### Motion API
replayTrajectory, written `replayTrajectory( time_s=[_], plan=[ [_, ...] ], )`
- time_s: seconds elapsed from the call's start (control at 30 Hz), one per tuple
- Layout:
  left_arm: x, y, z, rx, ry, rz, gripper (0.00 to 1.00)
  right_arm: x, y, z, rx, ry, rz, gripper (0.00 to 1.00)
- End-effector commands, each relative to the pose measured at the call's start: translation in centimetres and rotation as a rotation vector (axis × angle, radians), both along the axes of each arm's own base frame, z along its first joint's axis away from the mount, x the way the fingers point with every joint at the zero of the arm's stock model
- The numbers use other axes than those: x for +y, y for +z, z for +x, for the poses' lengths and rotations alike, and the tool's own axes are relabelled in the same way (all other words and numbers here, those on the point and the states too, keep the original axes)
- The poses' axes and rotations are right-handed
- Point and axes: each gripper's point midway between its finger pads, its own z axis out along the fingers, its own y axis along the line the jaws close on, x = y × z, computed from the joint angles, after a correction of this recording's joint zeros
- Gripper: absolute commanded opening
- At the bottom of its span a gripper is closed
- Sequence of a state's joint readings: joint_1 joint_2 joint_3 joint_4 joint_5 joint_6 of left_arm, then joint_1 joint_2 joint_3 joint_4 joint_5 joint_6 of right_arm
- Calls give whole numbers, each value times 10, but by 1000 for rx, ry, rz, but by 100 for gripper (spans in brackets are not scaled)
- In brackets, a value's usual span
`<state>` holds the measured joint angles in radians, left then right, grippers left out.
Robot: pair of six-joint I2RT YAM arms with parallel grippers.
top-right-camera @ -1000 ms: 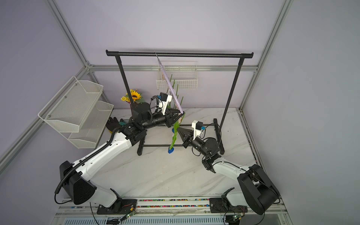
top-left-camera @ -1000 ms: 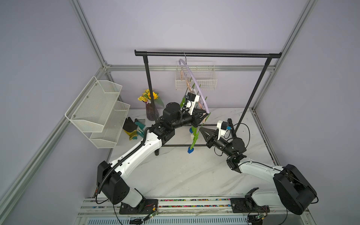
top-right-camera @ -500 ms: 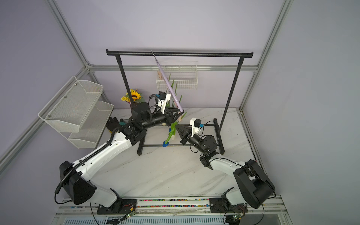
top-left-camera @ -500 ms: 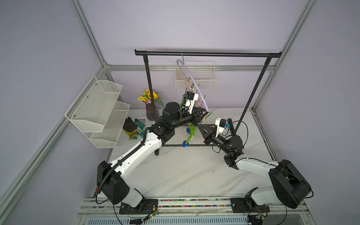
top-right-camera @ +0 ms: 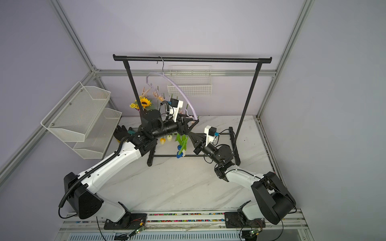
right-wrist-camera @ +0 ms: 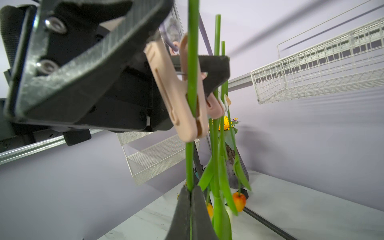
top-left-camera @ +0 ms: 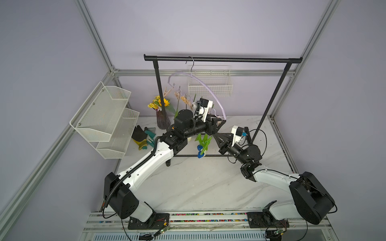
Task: Dry the flowers on a clothes hanger
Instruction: Clamp the flower onto the hanger.
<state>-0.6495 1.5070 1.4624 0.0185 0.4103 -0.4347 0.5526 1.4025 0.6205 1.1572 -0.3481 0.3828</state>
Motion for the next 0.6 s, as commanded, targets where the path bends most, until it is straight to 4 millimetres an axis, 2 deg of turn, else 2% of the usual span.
replayTrajectory(
  time_s=[0.0, 0.1, 0.13, 0.23, 0.4, 0.43, 0.57],
  plan=[
    [8, 28, -7, -64, 17, -33, 65, 0, 13, -3, -37, -13, -4, 0],
    [11, 26, -8, -72, 23, -14, 71, 0, 7, 0, -21, -23, -21, 0],
    [12, 25, -9, -75, 25, -6, 74, -3, 16, -4, -39, -26, -14, 0],
    [14, 25, -15, -93, 15, 13, 84, -4, 13, -4, -28, -37, -31, 0],
    [19, 18, -17, -96, 31, 57, 90, -7, 13, -5, -23, -53, -58, 12],
    [27, 28, -25, -120, 39, 50, 91, -8, 13, -5, -21, -59, -64, 16],
    [35, 19, -25, -124, 73, 98, 92, -10, 12, -6, -14, -76, -82, 23]
  ],
)
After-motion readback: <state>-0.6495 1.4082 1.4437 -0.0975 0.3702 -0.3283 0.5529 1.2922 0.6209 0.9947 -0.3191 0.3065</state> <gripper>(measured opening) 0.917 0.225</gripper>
